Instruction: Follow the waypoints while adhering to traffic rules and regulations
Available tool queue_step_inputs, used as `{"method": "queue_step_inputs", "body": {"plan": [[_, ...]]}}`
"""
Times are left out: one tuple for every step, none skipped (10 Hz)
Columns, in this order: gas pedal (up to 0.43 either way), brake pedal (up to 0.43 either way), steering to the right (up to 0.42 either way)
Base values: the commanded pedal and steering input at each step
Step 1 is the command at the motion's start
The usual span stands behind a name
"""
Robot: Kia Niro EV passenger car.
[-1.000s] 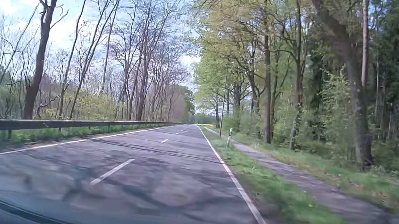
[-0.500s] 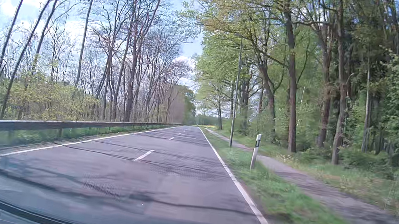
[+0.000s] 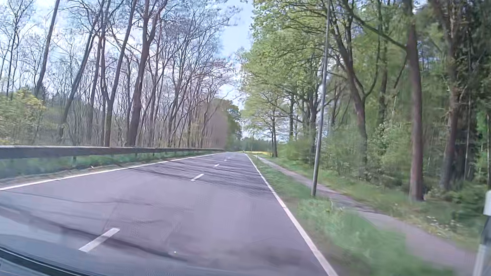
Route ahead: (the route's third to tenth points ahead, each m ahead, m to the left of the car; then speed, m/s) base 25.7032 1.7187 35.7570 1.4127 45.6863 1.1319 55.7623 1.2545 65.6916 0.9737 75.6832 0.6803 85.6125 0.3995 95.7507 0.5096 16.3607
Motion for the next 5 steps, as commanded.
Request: {"method": "queue_step_inputs", "body": {"plan": [[0.118,0.0,-0.005],[0.118,0.0,-0.005],[0.118,0.0,-0.005],[0.118,0.0,-0.004],[0.11,0.0,-0.004]]}}
